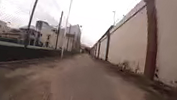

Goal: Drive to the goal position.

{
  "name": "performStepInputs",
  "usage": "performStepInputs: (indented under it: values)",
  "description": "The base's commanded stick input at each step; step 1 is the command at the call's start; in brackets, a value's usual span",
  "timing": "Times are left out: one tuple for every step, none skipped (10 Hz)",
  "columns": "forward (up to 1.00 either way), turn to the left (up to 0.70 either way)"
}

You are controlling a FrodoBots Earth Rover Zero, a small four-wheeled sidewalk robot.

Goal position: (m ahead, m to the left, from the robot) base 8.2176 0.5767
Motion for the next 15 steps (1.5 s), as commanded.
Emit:
performStepInputs:
  values:
    - [0.70, 0.00]
    - [0.70, 0.00]
    - [0.70, 0.00]
    - [0.70, 0.00]
    - [0.70, 0.00]
    - [0.70, 0.00]
    - [0.70, 0.00]
    - [0.70, 0.00]
    - [0.70, 0.00]
    - [0.70, 0.00]
    - [0.70, 0.00]
    - [0.70, 0.00]
    - [0.70, 0.00]
    - [0.70, -0.06]
    - [0.70, -0.29]
